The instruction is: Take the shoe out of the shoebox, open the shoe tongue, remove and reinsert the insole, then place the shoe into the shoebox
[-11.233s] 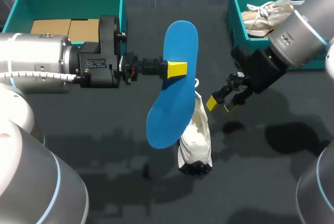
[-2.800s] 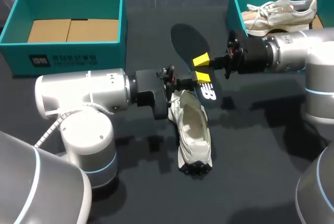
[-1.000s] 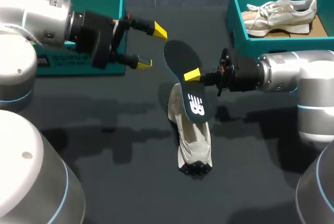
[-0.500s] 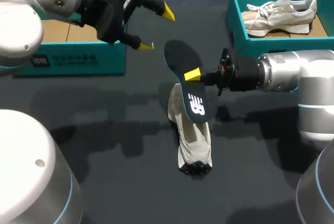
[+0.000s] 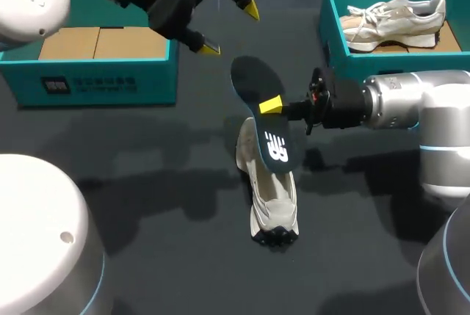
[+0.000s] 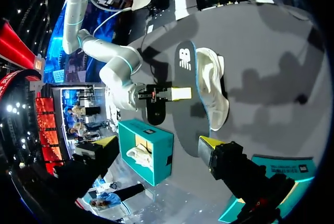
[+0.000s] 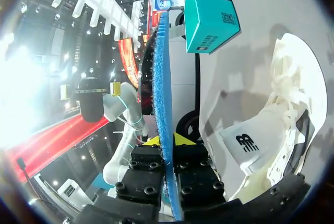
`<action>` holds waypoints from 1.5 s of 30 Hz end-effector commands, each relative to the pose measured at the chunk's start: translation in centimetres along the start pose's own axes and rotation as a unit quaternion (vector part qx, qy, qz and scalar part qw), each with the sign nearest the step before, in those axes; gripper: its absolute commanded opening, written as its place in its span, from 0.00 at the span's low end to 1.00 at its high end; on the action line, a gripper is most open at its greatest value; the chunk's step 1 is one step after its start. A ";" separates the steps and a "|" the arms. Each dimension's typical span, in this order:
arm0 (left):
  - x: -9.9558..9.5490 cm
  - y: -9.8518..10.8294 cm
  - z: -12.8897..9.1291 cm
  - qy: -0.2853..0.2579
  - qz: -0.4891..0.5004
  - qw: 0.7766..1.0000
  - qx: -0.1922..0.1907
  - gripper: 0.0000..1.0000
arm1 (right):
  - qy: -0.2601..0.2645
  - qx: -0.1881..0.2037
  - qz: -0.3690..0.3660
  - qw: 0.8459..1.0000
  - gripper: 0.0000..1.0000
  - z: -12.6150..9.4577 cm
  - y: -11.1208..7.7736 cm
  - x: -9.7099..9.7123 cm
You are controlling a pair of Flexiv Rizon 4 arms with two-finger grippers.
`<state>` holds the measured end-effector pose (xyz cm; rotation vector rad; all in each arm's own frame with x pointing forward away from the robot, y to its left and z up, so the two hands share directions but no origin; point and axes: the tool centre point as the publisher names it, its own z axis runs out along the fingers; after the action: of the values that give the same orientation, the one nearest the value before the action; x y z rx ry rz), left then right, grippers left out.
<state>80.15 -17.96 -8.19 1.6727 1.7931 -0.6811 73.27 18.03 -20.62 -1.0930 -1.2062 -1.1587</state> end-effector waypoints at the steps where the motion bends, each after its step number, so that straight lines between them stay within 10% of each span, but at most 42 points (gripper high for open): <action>1: -2.9 1.7 0.5 0.131 0.018 0.990 0.037 1.00 | -0.001 -0.001 0.000 1.000 0.00 0.1 -0.1 0.0; 22: -3.2 3.1 3.5 0.374 0.007 0.923 0.085 1.00 | -0.001 -0.001 0.000 1.000 0.00 0.1 -0.1 0.0; 38: -2.5 1.6 4.7 0.411 0.008 0.907 0.094 1.00 | -0.001 -0.001 0.000 1.000 0.00 0.1 -0.1 0.0; 45: -1.5 1.5 4.0 0.322 -0.006 0.943 0.082 1.00 | -0.001 -0.001 0.000 1.000 0.00 0.1 -0.1 0.0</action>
<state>82.45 -23.46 -9.37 2.2707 2.3057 -0.1481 73.28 18.06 -20.65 -1.0927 -1.2073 -1.1581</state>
